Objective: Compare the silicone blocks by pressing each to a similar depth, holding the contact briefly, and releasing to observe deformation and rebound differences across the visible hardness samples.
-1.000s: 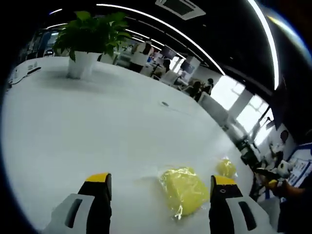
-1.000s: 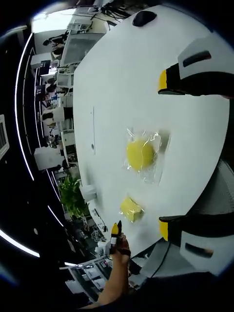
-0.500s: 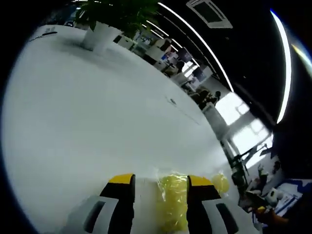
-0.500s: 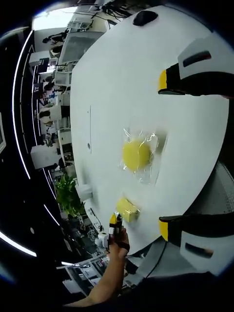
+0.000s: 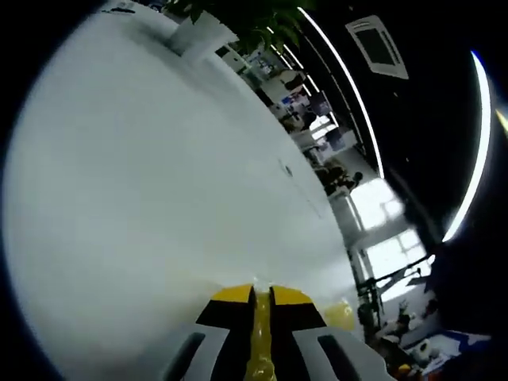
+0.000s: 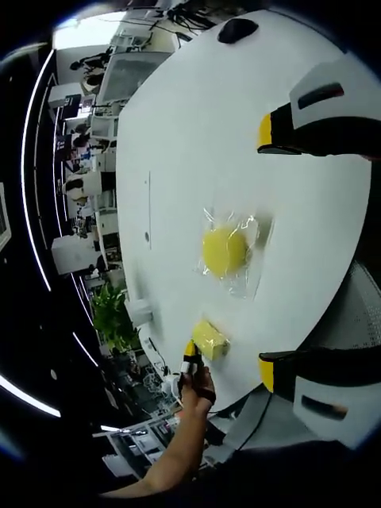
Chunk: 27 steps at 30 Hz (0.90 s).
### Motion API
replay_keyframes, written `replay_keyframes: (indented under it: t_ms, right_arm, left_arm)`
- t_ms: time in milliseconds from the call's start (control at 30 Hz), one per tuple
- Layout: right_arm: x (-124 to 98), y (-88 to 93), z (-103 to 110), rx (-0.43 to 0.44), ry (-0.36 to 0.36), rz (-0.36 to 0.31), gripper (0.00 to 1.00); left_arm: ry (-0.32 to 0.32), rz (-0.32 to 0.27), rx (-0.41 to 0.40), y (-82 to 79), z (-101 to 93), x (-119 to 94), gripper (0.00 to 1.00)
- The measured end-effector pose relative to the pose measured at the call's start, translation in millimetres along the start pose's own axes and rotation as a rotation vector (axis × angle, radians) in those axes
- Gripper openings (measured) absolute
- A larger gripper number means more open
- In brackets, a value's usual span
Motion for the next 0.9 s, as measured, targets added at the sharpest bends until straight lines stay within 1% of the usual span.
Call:
replay_keyframes:
  t_ms: [33, 100, 133, 267, 300, 367, 433, 500, 600, 733, 833, 867, 900]
  right_arm:
    - [0, 0.0, 0, 0.003, 0.002, -0.002, 0.96]
    - [0, 1.0, 1, 0.005, 0.003, -0.003, 0.96]
    - [0, 1.4, 1, 0.005, 0.003, -0.001, 0.96]
    - [0, 2.3, 3, 0.006, 0.002, 0.000, 0.96]
    - [0, 2.4, 3, 0.006, 0.002, 0.000, 0.96]
    - [1, 2.8, 4, 0.007, 0.001, 0.001, 0.96]
    - [1, 3.5, 4, 0.006, 0.000, 0.002, 0.96]
    - [1, 4.9, 3, 0.009, 0.003, 0.005, 0.96]
    - [1, 4.4, 4, 0.012, 0.004, 0.002, 0.96]
    - [1, 5.5, 3, 0.012, 0.005, 0.004, 0.96]
    - [1, 5.4, 2, 0.014, 0.006, 0.000, 0.96]
    - [1, 4.9, 3, 0.016, 0.006, -0.002, 0.96]
    - [1, 4.0, 3, 0.017, 0.005, -0.005, 0.96]
  left_arm:
    - [-0.007, -0.004, 0.023, -0.6, 1.2, -1, 0.03]
    - [-0.016, -0.007, 0.004, 0.1, 2.2, -1, 0.01]
    - [-0.017, -0.005, 0.025, 0.2, 3.0, -1, 0.00]
    - [-0.016, 0.000, 0.049, 0.0, 2.5, -1, 0.00]
    - [-0.008, 0.007, 0.054, 0.3, 1.8, -1, 0.00]
    - [-0.006, 0.039, 0.041, 2.4, 0.6, -2, 0.00]
    - [-0.013, 0.039, 0.044, 2.7, -0.4, -3, 0.00]
    - [-0.032, 0.040, 0.012, 3.4, -0.9, -4, 0.00]
    - [-0.037, 0.030, -0.008, 2.9, -1.8, -4, 0.00]
    - [-0.035, 0.006, -0.074, 1.1, -7.8, -3, 0.00]
    - [-0.001, -0.020, -0.063, -1.8, -15.2, -4, 0.00]
    - [0.048, -0.036, -0.017, -5.1, -21.9, -5, 0.00]
    - [0.074, -0.057, 0.032, -8.7, -26.1, -6, 0.00]
Point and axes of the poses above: the point that each gripper's makers call its tool centre point, and the gripper's own axes: x roughly forward along the fingers, z roughly to its left, y roughly out of its underside, the point moved 7 cm from there along -x, roughly backward along the fingers, and after that the axes turned 14 degrees about -z, right-handed, at the moved point
